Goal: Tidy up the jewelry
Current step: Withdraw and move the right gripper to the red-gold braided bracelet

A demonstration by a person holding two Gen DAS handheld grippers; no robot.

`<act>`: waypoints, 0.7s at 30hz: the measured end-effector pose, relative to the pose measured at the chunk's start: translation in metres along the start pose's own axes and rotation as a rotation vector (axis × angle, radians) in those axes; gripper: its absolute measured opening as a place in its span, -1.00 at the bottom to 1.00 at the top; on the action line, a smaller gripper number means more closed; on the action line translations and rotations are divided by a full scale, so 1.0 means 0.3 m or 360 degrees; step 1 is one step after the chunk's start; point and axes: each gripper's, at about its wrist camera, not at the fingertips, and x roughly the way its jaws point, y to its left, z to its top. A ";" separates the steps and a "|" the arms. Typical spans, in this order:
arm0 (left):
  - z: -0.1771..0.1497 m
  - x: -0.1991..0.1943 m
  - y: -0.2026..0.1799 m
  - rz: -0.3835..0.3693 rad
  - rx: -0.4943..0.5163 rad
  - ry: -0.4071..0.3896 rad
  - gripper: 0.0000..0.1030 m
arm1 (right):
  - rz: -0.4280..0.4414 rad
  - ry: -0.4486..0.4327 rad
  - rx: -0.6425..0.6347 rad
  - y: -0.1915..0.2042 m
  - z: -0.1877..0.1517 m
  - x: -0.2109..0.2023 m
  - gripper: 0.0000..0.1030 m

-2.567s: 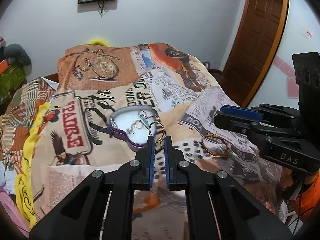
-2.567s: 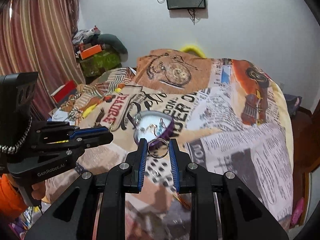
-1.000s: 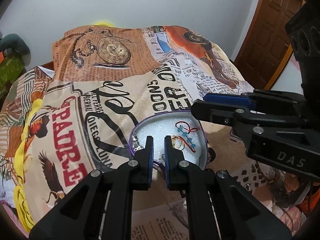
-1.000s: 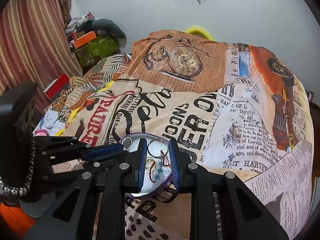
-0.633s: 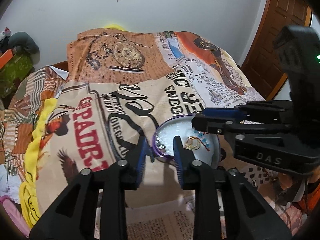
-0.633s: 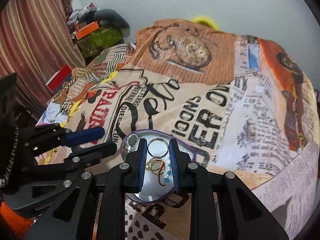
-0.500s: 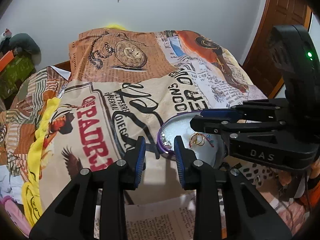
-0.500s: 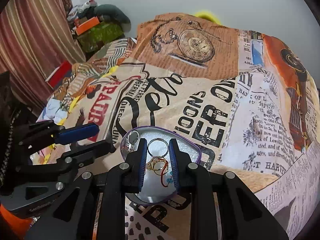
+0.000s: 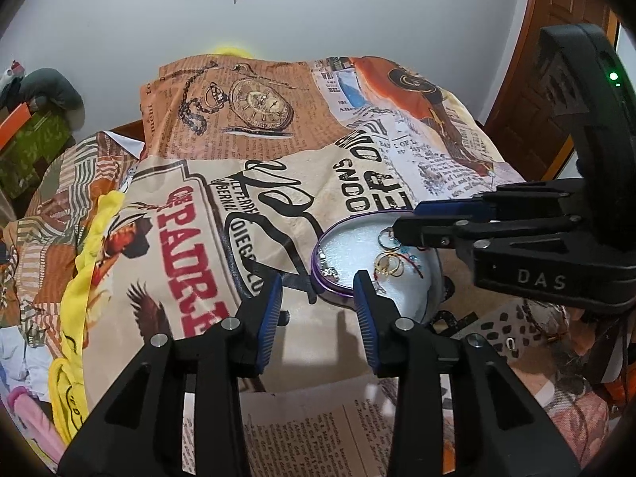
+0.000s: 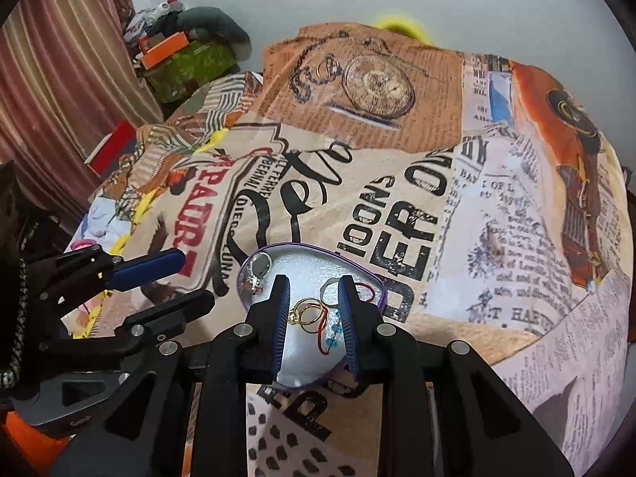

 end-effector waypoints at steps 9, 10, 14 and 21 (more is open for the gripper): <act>0.010 -0.079 -0.068 -0.0004 0.0065 -0.0043 -0.22 | -0.0106 -0.0132 -0.0048 -0.011 -0.041 -0.166 -0.56; 0.011 -0.088 -0.079 -0.0005 0.0072 -0.0050 -0.21 | -0.0119 -0.0144 -0.0047 -0.017 -0.049 -0.184 -0.55; 0.016 -0.125 -0.133 -0.0025 0.0113 -0.0071 -0.19 | -0.0206 -0.0193 -0.0043 -0.055 -0.089 -0.260 -0.47; 0.016 -0.170 -0.247 -0.0074 0.0185 -0.0099 -0.08 | -0.0276 -0.0246 0.0014 -0.139 -0.186 -0.370 -0.26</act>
